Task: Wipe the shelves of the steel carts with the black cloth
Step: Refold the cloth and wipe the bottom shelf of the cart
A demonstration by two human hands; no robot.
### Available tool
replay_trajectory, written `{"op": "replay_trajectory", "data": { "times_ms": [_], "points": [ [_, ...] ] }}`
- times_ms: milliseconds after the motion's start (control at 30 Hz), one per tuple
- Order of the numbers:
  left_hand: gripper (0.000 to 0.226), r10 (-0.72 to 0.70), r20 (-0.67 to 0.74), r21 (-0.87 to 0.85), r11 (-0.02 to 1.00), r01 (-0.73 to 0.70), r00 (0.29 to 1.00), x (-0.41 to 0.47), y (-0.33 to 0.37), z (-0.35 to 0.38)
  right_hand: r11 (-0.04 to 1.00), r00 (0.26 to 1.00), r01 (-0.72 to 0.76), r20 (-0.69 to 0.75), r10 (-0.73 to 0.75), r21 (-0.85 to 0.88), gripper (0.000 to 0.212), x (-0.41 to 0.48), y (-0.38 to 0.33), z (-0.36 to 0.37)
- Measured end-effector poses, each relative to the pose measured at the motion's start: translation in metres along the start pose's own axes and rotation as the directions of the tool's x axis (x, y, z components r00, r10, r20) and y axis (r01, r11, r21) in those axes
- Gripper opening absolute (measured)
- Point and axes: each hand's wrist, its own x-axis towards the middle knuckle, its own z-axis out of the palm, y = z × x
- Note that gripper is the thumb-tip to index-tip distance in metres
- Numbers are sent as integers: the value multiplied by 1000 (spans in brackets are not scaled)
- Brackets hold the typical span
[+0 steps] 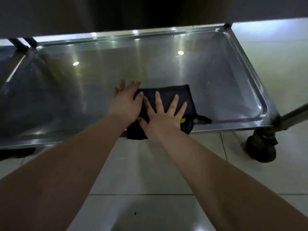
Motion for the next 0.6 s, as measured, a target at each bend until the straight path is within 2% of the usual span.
{"op": "replay_trajectory", "data": {
  "times_ms": [67, 167, 233, 300, 367, 467, 600],
  "points": [
    [45, 55, 24, 75, 996, -57, 998, -11, 6, -1, 1000, 999, 18, -42, -17, 23, 62, -2, 22, -5],
    [53, 134, 78, 310, 939, -152, 988, -17, 20, 12, 985, 980, -119, -143, 136, 124, 57, 1, 78, -12],
    [62, 117, 149, 408, 897, -169, 982, -21, 36, 33, 964, 967, -181, -142, 211, 196, 56, 4, 110, -11],
    [68, 29, 198, 436, 893, -115, 980, -27, 51, 53, 955, 963, -178, -156, 218, 236, 55, 4, 128, -4],
    [71, -50, 187, 426, 904, -35, 981, -30, 55, 65, 971, 965, -166, -176, 196, 173, 56, 4, 134, 4],
    [75, -58, 152, 462, 887, -19, 987, -31, 42, 61, 981, 971, -173, -150, 184, 87, 59, 4, 134, 9],
    [68, -91, 135, 449, 893, 21, 987, -20, 5, 34, 985, 977, -173, -119, 174, 25, 67, -2, 134, 5]
  ]
}}
